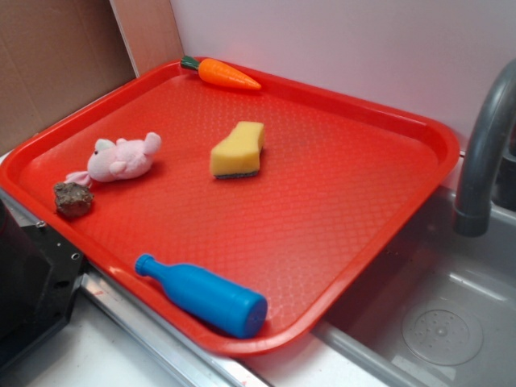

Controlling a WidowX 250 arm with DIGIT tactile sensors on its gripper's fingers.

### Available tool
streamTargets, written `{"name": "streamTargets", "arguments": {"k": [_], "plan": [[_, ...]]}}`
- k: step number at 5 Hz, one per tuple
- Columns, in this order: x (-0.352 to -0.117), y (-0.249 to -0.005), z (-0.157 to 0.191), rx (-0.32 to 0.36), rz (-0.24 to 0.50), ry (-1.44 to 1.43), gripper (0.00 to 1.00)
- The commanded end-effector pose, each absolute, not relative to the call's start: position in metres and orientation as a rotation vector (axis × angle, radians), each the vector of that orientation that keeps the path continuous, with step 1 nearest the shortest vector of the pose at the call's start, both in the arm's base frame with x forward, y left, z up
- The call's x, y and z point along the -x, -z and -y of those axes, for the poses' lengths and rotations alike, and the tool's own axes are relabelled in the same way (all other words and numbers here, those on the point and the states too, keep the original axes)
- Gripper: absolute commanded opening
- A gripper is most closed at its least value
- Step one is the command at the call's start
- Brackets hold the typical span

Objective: Grab the green sponge.

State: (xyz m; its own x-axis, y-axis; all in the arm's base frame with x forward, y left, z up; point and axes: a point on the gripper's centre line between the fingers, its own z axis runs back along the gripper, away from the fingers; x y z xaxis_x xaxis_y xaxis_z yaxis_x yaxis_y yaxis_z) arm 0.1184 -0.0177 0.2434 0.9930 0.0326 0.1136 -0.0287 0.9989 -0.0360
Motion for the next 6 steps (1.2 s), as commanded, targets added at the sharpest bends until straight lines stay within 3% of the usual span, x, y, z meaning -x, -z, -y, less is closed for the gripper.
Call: {"name": "streamTargets", "arguments": {"k": [1,2,3,4,5,6], "plan": [[-0.118,-0.243,0.018,0.034,0.114,-0.031,1.0],[-0.147,-0.193,0.007,0.012,0.051,-0.1,1.0],[-0.184,-0.15,0.016,0.046,0.151,-0.324,1.0],[-0.216,-0.129,0.017,0.05,0.225,-0.566,1.0],[-0.24,-0.103,0.015,0.045,0.246,-0.579,1.0],[-0.256,-0.081,0.014,0.064,0.212,-0.553,1.0]]}}
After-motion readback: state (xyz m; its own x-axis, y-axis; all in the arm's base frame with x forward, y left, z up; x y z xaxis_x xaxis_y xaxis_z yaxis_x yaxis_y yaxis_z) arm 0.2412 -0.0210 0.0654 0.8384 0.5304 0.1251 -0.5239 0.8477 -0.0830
